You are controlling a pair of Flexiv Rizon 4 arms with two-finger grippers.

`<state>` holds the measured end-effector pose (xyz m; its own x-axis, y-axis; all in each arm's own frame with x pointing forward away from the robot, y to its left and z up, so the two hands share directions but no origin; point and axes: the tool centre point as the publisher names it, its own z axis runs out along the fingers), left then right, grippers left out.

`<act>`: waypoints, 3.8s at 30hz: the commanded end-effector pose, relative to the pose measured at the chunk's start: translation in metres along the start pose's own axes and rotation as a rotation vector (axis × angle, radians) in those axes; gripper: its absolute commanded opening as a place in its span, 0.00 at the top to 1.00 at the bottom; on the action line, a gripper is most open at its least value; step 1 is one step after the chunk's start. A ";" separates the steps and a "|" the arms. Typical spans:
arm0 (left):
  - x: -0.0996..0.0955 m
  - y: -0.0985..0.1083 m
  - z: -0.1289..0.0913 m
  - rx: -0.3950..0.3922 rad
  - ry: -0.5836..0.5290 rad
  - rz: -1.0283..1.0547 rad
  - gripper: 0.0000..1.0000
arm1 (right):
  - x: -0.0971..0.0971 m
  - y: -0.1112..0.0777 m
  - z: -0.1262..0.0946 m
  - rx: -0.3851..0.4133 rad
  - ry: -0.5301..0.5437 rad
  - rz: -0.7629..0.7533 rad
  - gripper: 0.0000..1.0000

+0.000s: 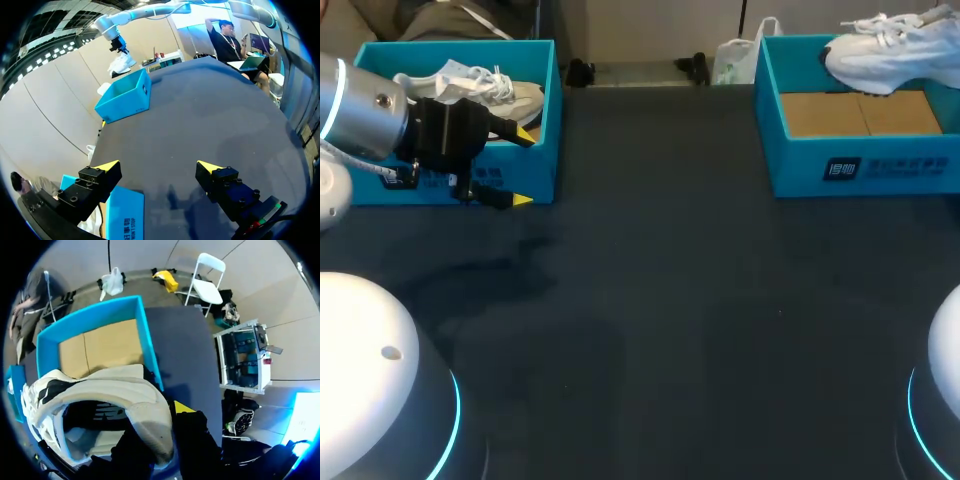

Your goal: Take the shoe out of the shoebox, open the shoe tongue, remove and reinsert the insole, then place the shoe into the shoebox

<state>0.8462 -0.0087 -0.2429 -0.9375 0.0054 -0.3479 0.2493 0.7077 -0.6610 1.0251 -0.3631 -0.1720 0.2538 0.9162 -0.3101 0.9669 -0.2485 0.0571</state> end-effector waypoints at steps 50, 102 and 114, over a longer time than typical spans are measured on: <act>0.000 0.000 0.000 -0.002 0.001 0.000 0.00 | 0.050 0.015 0.099 -0.041 0.003 -0.022 1.00; 0.000 0.000 0.000 -0.002 0.001 0.000 0.00 | 0.073 -0.021 0.188 0.033 -0.020 0.007 0.80; 0.000 0.000 0.000 -0.002 0.001 0.000 0.00 | 0.069 -0.027 0.177 0.030 -0.003 0.016 0.61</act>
<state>0.8463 -0.0086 -0.2429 -0.9375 0.0053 -0.3479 0.2493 0.7077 -0.6610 1.0172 -0.3482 -0.3690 0.2659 0.9105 -0.3167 0.9621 -0.2712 0.0279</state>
